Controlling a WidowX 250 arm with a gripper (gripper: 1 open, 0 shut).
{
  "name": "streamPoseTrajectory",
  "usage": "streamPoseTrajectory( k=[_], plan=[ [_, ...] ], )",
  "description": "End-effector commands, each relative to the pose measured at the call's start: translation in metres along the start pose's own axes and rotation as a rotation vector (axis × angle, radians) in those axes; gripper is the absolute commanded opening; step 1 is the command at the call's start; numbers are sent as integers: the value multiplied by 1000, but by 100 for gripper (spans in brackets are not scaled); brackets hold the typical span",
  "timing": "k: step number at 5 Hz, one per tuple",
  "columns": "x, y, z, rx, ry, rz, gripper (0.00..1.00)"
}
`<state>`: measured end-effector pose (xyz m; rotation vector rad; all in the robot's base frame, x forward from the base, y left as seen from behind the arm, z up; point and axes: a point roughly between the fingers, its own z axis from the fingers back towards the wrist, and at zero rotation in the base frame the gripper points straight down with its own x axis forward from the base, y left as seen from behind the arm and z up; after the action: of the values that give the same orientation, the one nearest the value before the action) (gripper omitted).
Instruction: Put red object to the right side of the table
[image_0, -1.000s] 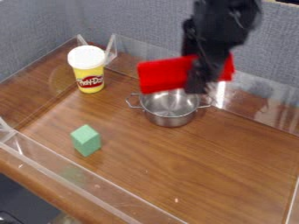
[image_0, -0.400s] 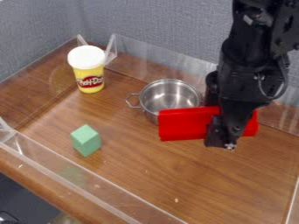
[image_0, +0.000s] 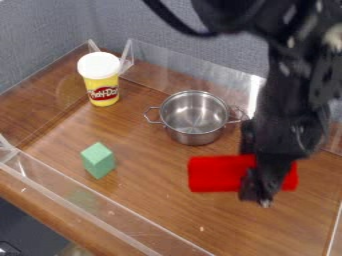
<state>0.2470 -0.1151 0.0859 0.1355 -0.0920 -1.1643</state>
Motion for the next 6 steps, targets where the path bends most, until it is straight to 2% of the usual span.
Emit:
streamPoseTrajectory(
  k=[1, 3, 4, 6],
  plan=[
    [14, -5, -8, -1, -34, -32, 0],
    [17, -11, -33, -20, -31, -52, 0],
    [15, -5, -21, 6, -17, -48, 0],
    [14, 1, -17, 21, -9, -57, 0]
  ],
)
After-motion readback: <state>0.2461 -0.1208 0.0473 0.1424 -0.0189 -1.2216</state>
